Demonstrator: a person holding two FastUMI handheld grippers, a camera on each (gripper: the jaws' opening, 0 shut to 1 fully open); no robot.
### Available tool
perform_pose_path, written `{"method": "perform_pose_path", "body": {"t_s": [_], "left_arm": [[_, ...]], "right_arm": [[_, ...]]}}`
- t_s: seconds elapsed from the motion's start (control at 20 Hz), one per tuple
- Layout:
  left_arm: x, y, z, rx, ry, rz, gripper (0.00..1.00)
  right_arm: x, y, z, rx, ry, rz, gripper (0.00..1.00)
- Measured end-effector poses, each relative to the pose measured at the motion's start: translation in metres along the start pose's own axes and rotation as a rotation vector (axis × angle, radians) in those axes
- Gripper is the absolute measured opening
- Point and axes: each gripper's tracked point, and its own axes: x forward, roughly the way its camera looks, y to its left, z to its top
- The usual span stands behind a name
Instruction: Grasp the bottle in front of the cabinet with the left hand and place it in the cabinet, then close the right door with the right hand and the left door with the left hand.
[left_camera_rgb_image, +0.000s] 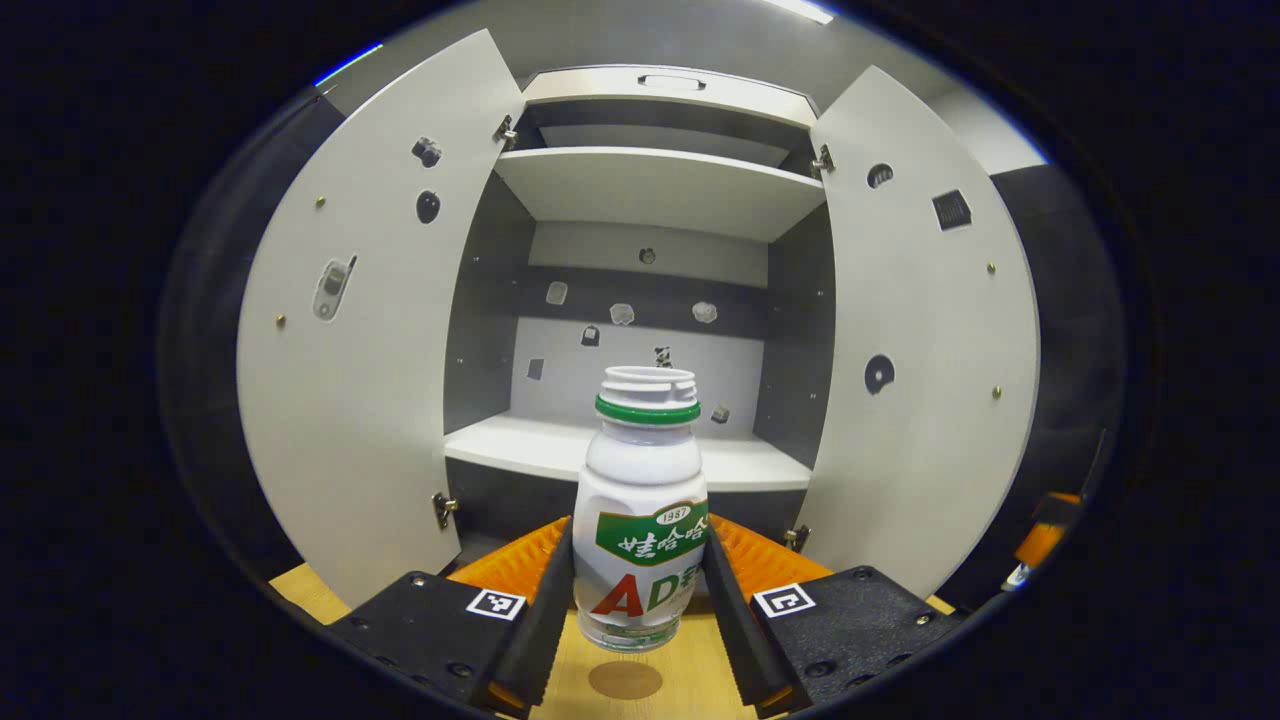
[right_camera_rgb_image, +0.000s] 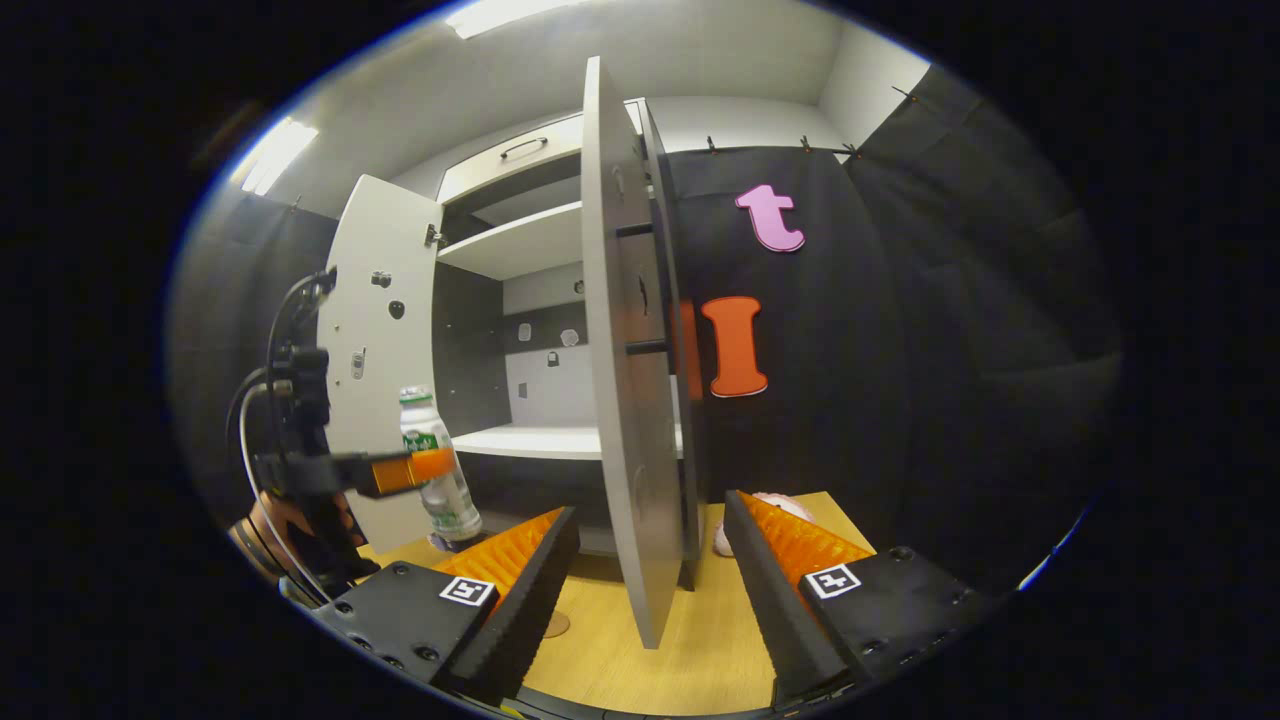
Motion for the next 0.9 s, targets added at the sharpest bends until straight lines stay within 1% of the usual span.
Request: {"method": "perform_pose_path", "body": {"t_s": [0.15,0.2,0.25,0.35,0.4,0.45,0.6,0.65,0.7,0.8,0.9], "left_arm": [[0.055,0.006,0.062,-0.006,-0.042,-0.033,0.69],[0.076,0.007,0.081,0.001,-0.061,-0.045,0.69],[0.097,0.008,0.096,0.018,-0.075,-0.062,0.69],[0.134,0.005,0.11,0.05,-0.073,-0.086,0.69],[0.156,0.004,0.113,0.064,-0.064,-0.093,0.69],[0.176,0.004,0.111,0.081,-0.05,-0.1,0.69],[0.228,-0.006,0.095,0.118,0.003,-0.12,0.68],[0.238,-0.009,0.087,0.119,0.023,-0.119,0.69],[0.246,-0.012,0.079,0.113,0.04,-0.126,0.69],[0.271,-0.016,0.057,0.098,0.079,-0.139,0.69],[0.284,-0.018,0.041,0.075,0.109,-0.149,0.69]], "right_arm": [[0.0,-0.031,0.002,0.002,-0.002,-0.14,0.97],[-0.002,-0.039,0.003,0.012,-0.007,-0.181,0.89],[-0.006,-0.044,0.004,0.021,-0.013,-0.22,0.97],[-0.012,-0.057,0.002,0.029,-0.017,-0.305,0.99],[-0.016,-0.063,0.001,0.029,-0.018,-0.346,0.89],[-0.018,-0.066,0.0,0.029,-0.016,-0.385,0.99],[-0.026,-0.074,-0.006,0.038,-0.009,-0.481,0.98],[-0.03,-0.069,-0.011,0.041,-0.011,-0.51,0.89],[-0.032,-0.071,-0.011,0.043,-0.012,-0.54,0.98],[-0.037,-0.073,-0.011,0.047,-0.014,-0.593,0.98],[-0.04,-0.073,-0.009,0.056,-0.027,-0.619,0.98]]}}
